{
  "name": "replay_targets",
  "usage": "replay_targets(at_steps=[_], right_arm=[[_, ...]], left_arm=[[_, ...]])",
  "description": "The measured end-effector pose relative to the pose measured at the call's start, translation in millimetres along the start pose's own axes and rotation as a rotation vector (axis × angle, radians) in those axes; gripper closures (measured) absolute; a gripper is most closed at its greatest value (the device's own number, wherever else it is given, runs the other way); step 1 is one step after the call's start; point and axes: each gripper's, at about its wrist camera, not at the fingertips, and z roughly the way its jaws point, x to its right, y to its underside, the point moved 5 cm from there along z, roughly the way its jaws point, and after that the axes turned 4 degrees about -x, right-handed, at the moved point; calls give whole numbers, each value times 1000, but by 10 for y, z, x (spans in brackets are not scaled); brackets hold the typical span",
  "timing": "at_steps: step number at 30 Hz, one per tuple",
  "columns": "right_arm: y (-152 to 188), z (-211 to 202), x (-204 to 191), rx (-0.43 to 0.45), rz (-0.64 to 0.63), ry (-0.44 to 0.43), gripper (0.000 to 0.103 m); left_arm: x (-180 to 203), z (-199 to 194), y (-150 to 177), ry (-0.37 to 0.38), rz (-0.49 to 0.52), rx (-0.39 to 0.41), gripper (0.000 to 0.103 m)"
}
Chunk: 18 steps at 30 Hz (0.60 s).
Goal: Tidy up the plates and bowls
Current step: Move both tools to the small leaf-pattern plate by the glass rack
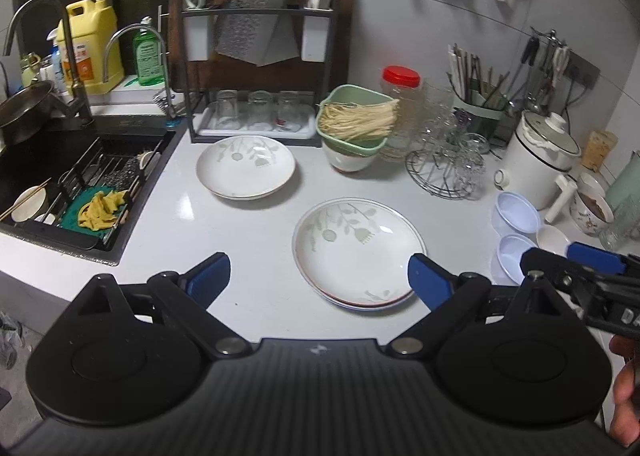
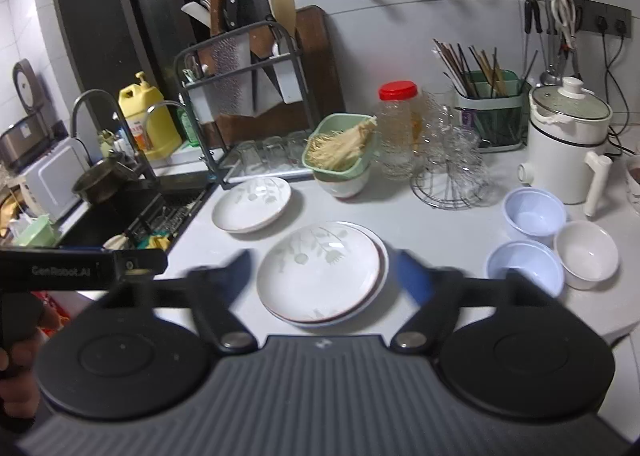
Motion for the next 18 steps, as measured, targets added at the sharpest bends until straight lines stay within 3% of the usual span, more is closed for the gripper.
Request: replay_targets(at_steps=[10,18], right_arm=[[-126,360,-169,-52,-2,-30,9],[-288,829,-364,-93,17,-22,9]], left_arm=[[-316,255,-144,-22,-63,-36,5],[-693,679,-485,-17,-51,-76,5]])
